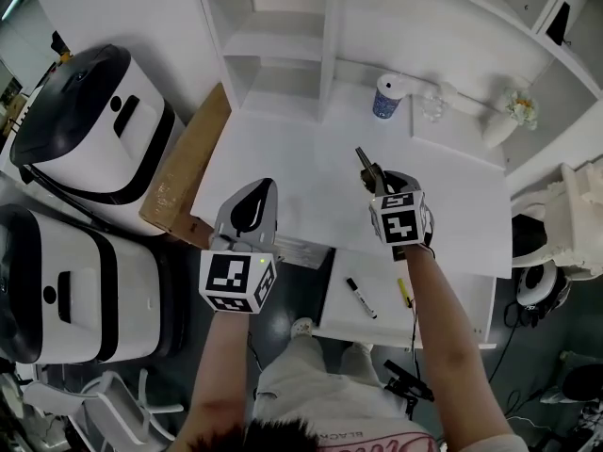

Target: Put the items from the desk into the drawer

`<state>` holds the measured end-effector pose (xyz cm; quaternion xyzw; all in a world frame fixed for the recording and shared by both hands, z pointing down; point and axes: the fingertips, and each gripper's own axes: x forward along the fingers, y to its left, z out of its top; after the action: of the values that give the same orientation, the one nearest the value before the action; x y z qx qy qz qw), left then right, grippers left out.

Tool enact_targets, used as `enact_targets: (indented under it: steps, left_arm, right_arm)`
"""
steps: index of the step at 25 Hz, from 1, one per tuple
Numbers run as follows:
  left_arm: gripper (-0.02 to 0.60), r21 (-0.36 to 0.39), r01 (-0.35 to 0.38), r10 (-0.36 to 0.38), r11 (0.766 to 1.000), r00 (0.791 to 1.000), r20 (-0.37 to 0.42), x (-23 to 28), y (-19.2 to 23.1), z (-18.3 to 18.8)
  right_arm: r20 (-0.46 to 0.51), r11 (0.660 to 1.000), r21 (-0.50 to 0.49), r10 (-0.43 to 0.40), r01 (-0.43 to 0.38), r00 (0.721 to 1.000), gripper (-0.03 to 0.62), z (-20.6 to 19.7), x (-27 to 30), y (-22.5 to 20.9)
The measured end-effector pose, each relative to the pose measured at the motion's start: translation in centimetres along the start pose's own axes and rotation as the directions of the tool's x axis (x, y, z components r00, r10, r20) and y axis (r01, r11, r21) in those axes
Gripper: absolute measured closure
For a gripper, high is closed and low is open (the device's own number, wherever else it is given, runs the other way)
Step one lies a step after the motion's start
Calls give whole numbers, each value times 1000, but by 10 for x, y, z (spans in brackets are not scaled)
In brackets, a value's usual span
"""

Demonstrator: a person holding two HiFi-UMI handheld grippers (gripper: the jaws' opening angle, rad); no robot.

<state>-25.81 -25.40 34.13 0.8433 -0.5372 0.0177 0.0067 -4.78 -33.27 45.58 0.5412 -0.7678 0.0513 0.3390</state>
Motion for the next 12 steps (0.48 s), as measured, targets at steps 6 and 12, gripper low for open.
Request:
enact_targets:
  steps: [6,12]
  left_arm:
    - [572,19,40,-41,999,998,43,8,-39,24]
    - [572,36,71,-73,997,994,80,14,-75,46]
  right_arm:
    - [60,999,-5,-41,42,997,582,5,-42,-32]
    - [127,999,16,-54,52,991,582,5,-83,-53]
